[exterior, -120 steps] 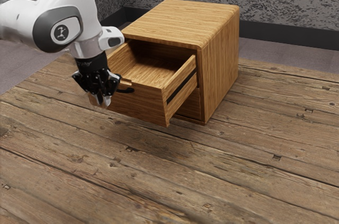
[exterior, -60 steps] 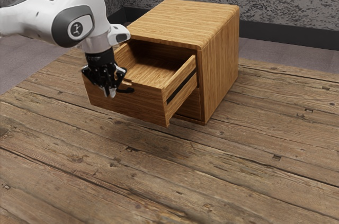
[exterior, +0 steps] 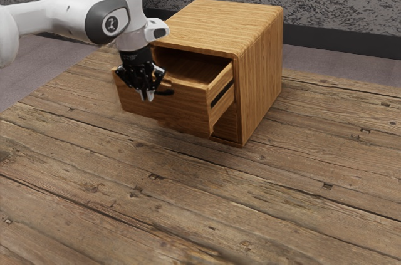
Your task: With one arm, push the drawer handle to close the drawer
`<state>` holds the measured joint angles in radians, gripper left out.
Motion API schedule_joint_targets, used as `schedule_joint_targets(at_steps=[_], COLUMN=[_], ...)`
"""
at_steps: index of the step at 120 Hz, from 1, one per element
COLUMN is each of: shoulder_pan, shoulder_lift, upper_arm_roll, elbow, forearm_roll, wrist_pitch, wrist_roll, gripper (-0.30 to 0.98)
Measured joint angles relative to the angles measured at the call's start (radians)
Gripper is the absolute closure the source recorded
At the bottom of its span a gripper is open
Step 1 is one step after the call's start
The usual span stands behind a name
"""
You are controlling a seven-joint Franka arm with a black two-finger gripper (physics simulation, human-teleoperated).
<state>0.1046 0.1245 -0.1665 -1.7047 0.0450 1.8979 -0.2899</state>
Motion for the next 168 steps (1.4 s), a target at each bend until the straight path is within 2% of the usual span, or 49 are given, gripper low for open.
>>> schedule_joint_targets(at_steps=[69, 142, 146, 151, 158, 162, 168], shoulder_pan=[0.000, 0.007, 0.008, 0.008, 0.005, 0.002, -0.007], shoulder_lift=[0.232, 0.351, 0.314, 0.153, -0.017, -0.073, -0.127], upper_arm_roll=[-0.023, -0.037, -0.036, -0.036, -0.038, -0.040, -0.039], elbow=[0.287, 0.393, 0.346, 0.133, -0.060, -0.108, -0.071], forearm_roll=[0.045, 0.055, 0.051, 0.037, 0.019, 0.000, -0.036], wrist_pitch=[0.038, 0.205, 0.210, 0.226, 0.233, 0.217, 0.147], wrist_roll=[0.010, 0.091, 0.094, 0.089, 0.077, 0.070, 0.064], gripper=[0.67, 0.67, 0.67, 0.66, 0.65, 0.63, 0.51])
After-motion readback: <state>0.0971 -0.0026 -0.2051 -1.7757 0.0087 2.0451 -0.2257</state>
